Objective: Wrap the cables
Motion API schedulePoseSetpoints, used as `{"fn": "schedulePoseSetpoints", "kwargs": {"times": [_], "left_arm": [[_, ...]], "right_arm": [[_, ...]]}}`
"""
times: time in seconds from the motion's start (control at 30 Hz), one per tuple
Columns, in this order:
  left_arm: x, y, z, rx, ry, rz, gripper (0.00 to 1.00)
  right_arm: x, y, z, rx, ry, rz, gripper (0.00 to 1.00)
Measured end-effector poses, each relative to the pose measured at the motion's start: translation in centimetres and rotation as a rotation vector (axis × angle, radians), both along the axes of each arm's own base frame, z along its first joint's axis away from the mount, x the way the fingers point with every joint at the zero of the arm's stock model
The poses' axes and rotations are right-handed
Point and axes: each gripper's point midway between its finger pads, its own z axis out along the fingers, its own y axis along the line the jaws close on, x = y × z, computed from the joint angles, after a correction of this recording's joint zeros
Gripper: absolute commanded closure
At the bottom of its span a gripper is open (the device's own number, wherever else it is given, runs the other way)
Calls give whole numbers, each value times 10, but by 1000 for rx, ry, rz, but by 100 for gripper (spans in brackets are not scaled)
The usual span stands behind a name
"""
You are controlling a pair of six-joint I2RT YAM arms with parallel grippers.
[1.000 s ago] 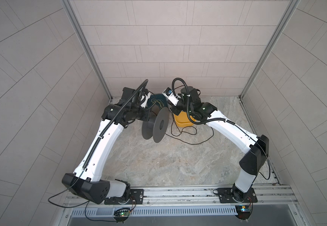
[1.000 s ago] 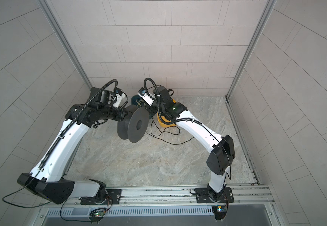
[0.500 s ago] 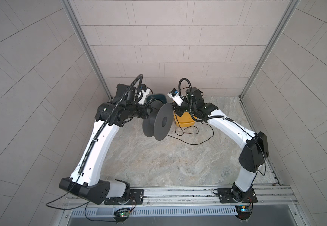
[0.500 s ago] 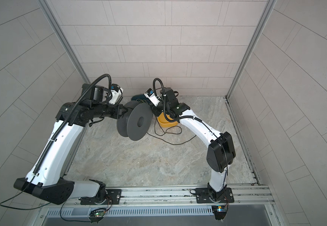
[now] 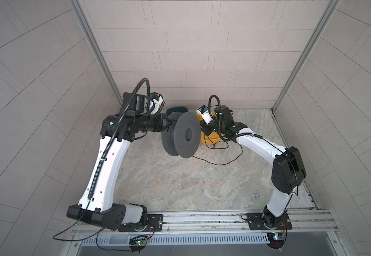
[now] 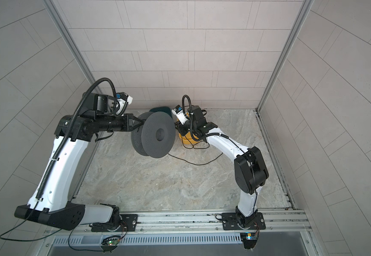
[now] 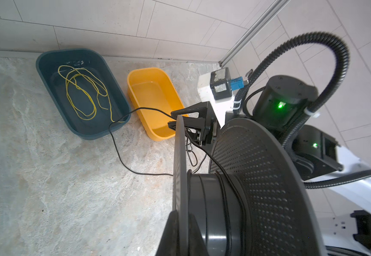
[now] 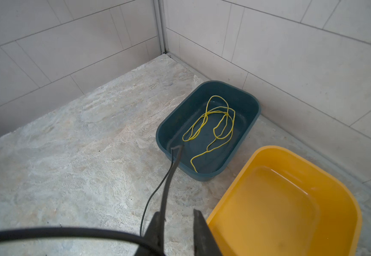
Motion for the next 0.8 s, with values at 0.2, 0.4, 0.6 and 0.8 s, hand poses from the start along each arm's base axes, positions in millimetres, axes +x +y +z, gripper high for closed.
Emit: {"fn": "schedulePoseSetpoints", "kwargs": {"times": [0.2,0.4,0.6,0.8], "left_arm": [[9,2,11,-118,36,52,100],[19,3,24,-209,42,91,100],[27,6,29,-257,46,131,100],[36,13,26,-273,53,174,100]], "right_arm": [[-4,-13,-26,15,83,-55,41],[-18,-30,-17,50,101,-109,21],[-38,-47,20,126,74,-161,16],[-57,-78,33,145,51,-262,12]]}}
